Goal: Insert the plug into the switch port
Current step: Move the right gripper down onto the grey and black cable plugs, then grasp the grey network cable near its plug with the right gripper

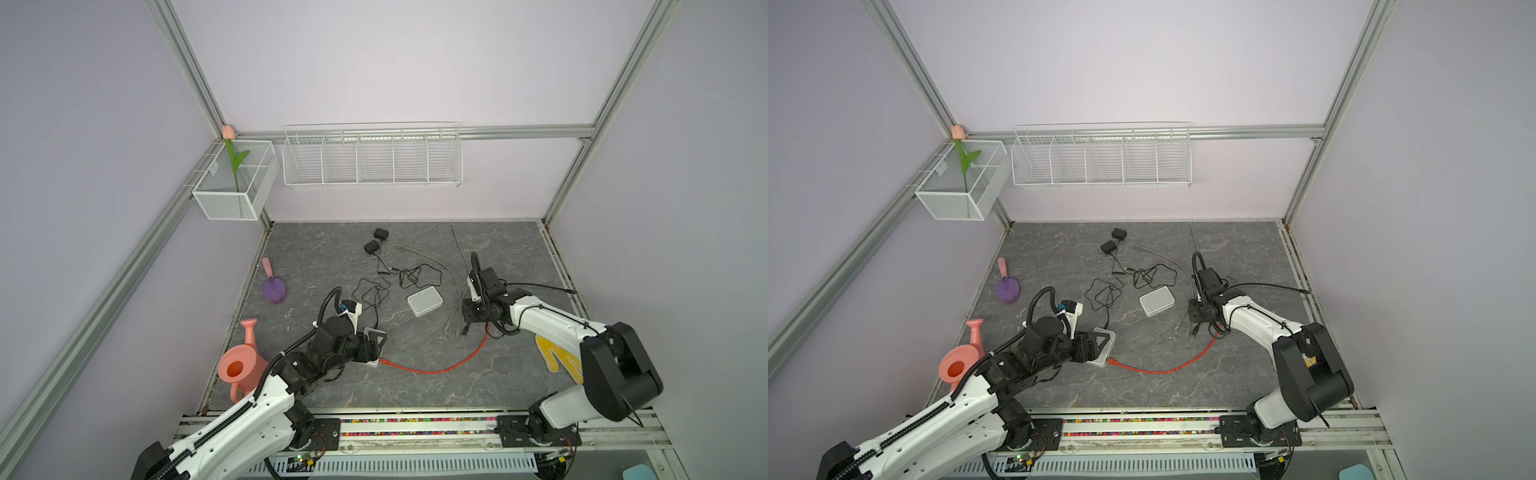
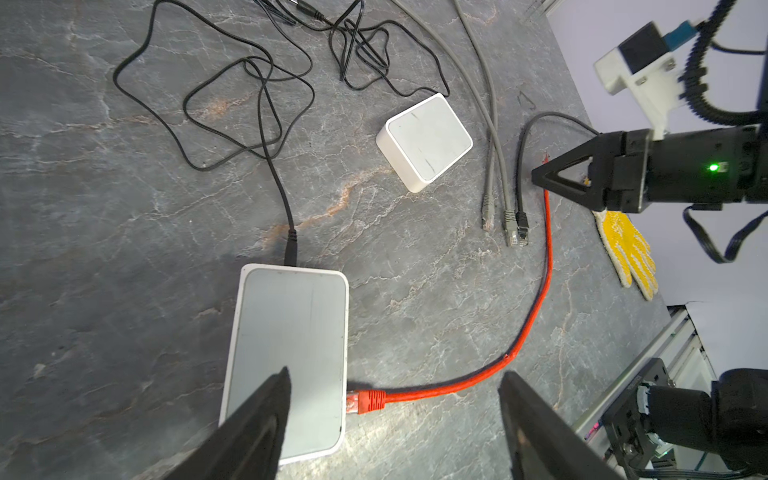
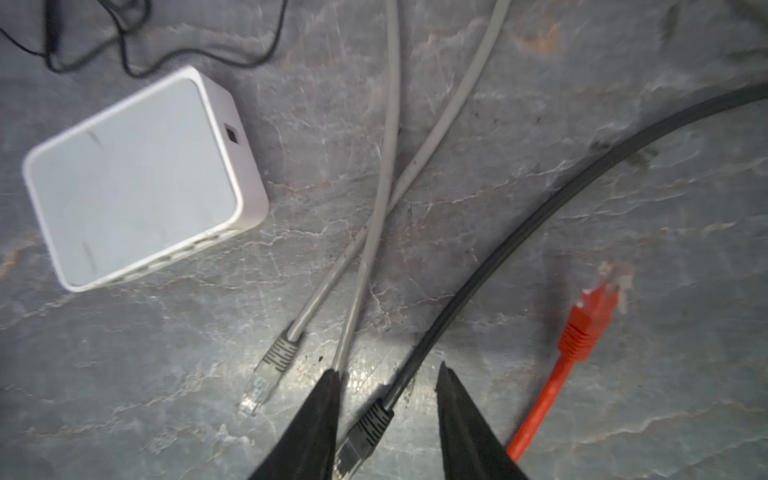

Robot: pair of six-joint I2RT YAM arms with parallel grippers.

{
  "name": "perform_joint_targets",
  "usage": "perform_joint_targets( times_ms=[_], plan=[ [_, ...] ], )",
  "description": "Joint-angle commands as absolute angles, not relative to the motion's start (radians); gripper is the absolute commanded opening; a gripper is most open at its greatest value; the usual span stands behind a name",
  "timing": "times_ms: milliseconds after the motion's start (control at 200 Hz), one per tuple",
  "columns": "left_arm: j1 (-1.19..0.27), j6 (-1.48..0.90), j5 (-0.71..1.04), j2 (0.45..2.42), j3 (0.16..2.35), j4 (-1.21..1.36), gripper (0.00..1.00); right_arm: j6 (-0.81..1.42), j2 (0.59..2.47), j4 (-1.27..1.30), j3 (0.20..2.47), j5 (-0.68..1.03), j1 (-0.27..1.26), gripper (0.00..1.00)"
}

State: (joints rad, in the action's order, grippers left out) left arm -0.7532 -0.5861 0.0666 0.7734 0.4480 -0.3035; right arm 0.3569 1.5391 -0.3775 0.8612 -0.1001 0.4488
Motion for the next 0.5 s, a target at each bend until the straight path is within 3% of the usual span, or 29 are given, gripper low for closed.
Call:
perform_joint_targets(
  times_ms=[0, 495],
  plan=[
    [-0.759, -0.580, 0.077, 0.759, 0.470, -0.277, 0.78, 0.390, 1.582, -0.334, 0.898, -0.079, 0.451, 0.41],
    [-0.759, -0.582, 0.051, 0.710, 0.453, -0.300, 0.77, 0.417, 1.700, -0.281, 0.936, -0.075, 0.452, 0.35]
  ],
)
